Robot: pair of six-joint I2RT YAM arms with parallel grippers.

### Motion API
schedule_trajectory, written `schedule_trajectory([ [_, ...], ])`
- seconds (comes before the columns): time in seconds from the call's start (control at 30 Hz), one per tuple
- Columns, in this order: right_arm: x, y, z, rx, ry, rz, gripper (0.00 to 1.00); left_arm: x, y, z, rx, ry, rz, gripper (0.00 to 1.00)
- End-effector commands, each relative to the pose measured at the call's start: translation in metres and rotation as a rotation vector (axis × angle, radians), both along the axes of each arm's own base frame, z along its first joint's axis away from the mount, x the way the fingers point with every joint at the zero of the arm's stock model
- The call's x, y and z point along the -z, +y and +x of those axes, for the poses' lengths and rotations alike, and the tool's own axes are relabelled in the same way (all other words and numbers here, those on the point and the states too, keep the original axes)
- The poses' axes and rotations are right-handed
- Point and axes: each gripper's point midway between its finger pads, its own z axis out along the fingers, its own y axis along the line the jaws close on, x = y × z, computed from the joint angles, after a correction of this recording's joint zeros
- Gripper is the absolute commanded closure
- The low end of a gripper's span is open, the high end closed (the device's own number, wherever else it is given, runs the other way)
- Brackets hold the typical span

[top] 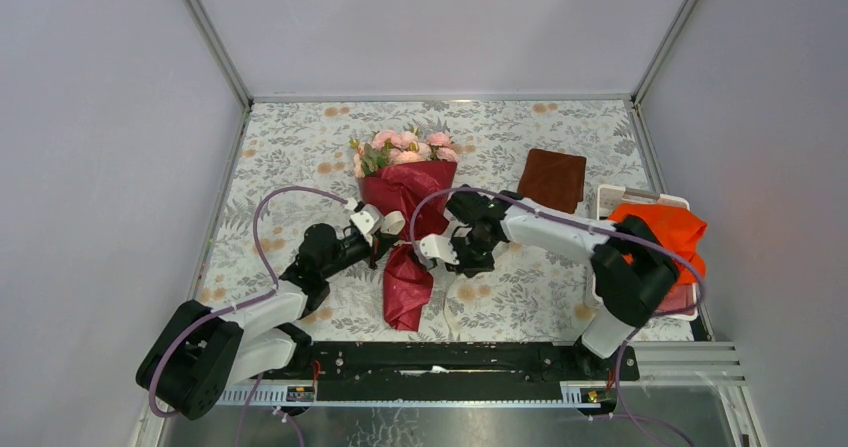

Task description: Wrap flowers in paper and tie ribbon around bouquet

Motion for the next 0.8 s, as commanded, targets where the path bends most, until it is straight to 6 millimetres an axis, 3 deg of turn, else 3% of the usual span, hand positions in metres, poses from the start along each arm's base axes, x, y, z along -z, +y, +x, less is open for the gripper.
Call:
schedule_trajectory([
  [0.0, -0.116, 0.029, 0.002, 0.092, -0.050, 0.286, 1.00, -0.015, -0.004, 0.002, 0.031, -0.107, 0.005, 1.00],
  [0.1, -0.209, 0.068, 0.013, 0.145, -0.129, 0.672, 1.00, -0.018, -0.005, -0.003, 0.066, -0.152, 0.006, 1.00],
  [0.17, -0.261, 0.085, 0.020, 0.199, -0.143, 0.885, 1.00, -0.020, -0.007, -0.007, 0.091, -0.180, 0.008, 1.00],
  [0.27, -0.321, 0.108, 0.050, 0.391, -0.142, 1.149, 1.00, -0.020, -0.009, -0.015, 0.136, -0.216, 0.018, 1.00],
  [0.33, -0.340, 0.122, 0.070, 0.504, -0.084, 1.250, 1.00, -0.019, -0.011, -0.020, 0.167, -0.239, 0.026, 1.00],
  [0.4, -0.349, 0.138, 0.092, 0.675, 0.048, 1.301, 1.00, -0.019, -0.012, -0.023, 0.187, -0.255, 0.033, 1.00],
  [0.47, -0.344, 0.159, 0.108, 0.793, 0.130, 1.285, 1.00, -0.019, -0.013, -0.024, 0.194, -0.260, 0.037, 1.00],
  [0.6, -0.317, 0.199, 0.124, 0.898, 0.080, 1.239, 1.00, -0.020, -0.013, -0.025, 0.194, -0.255, 0.033, 1.00],
  [0.77, -0.298, 0.219, 0.149, 0.986, 0.084, 1.229, 1.00, -0.020, -0.013, -0.026, 0.189, -0.242, 0.029, 1.00],
])
